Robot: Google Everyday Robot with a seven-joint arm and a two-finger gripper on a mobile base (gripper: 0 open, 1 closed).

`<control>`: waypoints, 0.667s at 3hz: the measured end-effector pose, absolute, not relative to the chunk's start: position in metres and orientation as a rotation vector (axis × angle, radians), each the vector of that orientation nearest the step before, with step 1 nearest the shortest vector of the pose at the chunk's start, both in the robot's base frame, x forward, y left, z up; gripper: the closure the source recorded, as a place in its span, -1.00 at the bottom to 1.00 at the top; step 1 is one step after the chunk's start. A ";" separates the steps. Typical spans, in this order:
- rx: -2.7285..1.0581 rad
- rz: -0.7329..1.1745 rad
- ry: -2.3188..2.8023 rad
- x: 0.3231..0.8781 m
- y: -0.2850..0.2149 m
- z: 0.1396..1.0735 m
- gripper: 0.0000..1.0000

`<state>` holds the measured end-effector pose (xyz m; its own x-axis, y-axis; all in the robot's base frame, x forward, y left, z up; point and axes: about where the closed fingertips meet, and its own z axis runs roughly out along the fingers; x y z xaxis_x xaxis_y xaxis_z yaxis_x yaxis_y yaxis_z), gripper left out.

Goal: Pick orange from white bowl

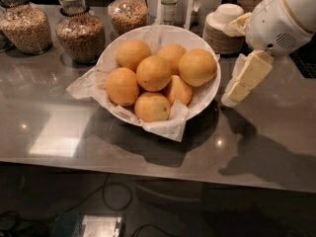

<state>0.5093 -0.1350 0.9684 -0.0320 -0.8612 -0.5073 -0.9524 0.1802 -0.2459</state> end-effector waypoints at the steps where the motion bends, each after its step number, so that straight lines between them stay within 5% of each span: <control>1: -1.685 0.327 1.856 0.519 -0.113 0.959 -1.00; 2: -1.680 0.396 1.861 0.531 -0.098 0.941 -1.00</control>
Offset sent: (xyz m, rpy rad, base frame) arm 0.0379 0.0518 -0.0492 0.1593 0.1133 0.0558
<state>0.5313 -0.0979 0.9412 -0.0248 -0.7964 -0.6043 -0.9735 0.1568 -0.1667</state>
